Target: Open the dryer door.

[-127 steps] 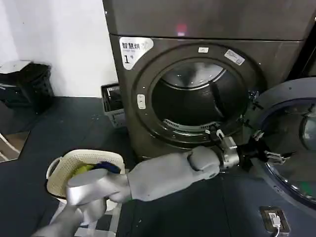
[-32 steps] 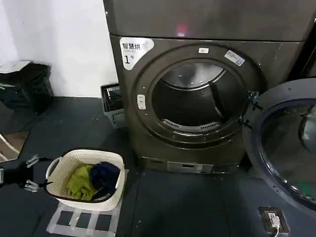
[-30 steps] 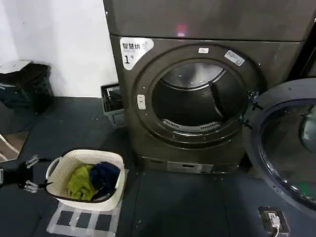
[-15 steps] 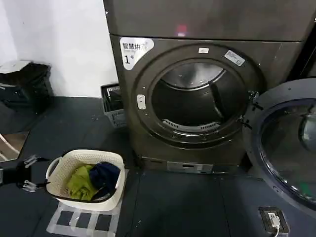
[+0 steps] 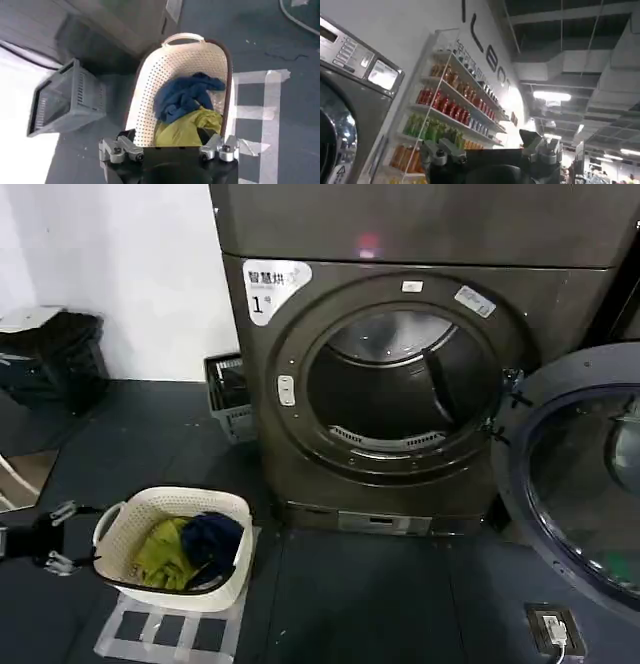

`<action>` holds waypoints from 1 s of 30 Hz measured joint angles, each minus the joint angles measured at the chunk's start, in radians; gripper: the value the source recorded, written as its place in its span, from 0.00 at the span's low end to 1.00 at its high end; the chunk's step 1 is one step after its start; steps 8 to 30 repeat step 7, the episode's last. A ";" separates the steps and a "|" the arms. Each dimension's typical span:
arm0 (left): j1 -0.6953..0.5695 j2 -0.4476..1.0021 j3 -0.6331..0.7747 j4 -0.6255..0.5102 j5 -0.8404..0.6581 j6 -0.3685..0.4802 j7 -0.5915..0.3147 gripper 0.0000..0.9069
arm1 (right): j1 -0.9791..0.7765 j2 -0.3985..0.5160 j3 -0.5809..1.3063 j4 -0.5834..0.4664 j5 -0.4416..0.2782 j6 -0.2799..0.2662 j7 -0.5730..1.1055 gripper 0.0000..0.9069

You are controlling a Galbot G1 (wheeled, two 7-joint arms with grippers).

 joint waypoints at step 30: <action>0.000 -0.007 0.003 0.003 0.012 0.004 0.007 1.00 | 0.004 0.000 -0.001 0.001 -0.003 0.000 0.000 1.00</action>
